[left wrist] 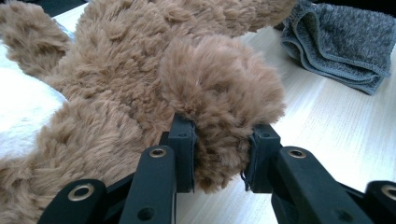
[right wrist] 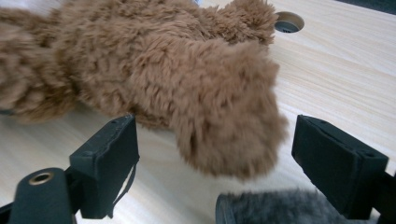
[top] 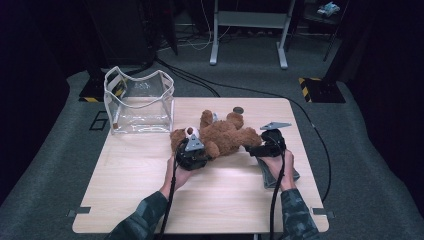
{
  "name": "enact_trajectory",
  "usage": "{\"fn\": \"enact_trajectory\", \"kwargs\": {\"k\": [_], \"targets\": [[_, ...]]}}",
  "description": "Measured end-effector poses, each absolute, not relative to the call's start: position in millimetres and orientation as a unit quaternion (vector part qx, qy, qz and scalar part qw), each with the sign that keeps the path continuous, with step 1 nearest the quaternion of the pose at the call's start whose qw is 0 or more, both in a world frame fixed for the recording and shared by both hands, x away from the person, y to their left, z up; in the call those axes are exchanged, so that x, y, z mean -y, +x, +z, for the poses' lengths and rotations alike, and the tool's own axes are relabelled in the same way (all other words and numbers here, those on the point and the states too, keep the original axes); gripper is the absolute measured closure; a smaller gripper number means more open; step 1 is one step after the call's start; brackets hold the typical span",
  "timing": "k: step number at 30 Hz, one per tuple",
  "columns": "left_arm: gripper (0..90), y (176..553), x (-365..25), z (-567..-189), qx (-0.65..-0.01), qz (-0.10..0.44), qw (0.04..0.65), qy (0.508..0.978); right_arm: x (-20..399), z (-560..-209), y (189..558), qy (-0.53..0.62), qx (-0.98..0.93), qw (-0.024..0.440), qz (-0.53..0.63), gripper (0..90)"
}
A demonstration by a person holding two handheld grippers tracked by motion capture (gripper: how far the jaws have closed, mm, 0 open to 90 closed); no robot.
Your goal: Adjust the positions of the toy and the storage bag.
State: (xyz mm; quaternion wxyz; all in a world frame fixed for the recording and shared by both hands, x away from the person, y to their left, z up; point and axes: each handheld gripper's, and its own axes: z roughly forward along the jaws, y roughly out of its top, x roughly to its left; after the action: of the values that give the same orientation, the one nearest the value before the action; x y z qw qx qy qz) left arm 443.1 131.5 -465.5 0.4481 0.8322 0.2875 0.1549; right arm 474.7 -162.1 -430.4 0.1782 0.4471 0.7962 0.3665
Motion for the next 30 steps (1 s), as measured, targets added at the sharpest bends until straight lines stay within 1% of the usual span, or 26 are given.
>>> {"fn": "enact_trajectory", "kwargs": {"k": [3,4,6,9,10,13,17,21,25,28,30], "targets": [[68.0,441.9,-131.2,-467.2,-0.289,0.152,0.449,0.832,154.1,-434.8,481.1,0.459,-0.795,0.177,0.356,31.4],[67.3,441.8,-131.5,-467.6,-0.287,0.15,0.45,0.832,153.1,-436.4,482.2,0.459,-0.796,0.185,0.348,39.1],[64.4,442.1,-132.0,-467.9,-0.286,0.15,0.449,0.833,153.1,-438.8,483.5,0.459,-0.795,0.192,0.346,48.1],[54.6,441.2,-132.5,-467.6,-0.291,0.147,0.454,0.829,153.0,-440.8,483.3,0.456,-0.796,0.194,0.348,57.7],[48.8,440.3,-133.7,-466.0,-0.292,0.148,0.456,0.828,151.8,-441.3,483.4,0.459,-0.795,0.195,0.346,60.2],[34.6,436.7,-140.8,-460.2,-0.299,0.158,0.461,0.82,149.5,-441.8,483.7,0.456,-0.798,0.199,0.341,63.8],[26.6,432.1,-160.2,-448.9,-0.317,0.175,0.466,0.807,149.4,-442.1,484.0,0.454,-0.799,0.201,0.34,64.5],[23.5,432.8,-184.7,-440.8,-0.344,0.184,0.473,0.79,149.2,-442.0,484.1,0.454,-0.799,0.202,0.339,64.5],[22.2,435.5,-206.3,-436.3,-0.371,0.194,0.467,0.779,149.1,-441.5,484.1,0.453,-0.801,0.201,0.336,64.7],[21.6,440.7,-220.0,-437.1,-0.398,0.195,0.458,0.771,148.7,-440.9,483.6,0.455,-0.802,0.198,0.333,64.7],[20.7,447.6,-229.2,-440.1,-0.418,0.181,0.448,0.77,148.6,-440.8,483.7,0.455,-0.803,0.198,0.33,64.7]]}}
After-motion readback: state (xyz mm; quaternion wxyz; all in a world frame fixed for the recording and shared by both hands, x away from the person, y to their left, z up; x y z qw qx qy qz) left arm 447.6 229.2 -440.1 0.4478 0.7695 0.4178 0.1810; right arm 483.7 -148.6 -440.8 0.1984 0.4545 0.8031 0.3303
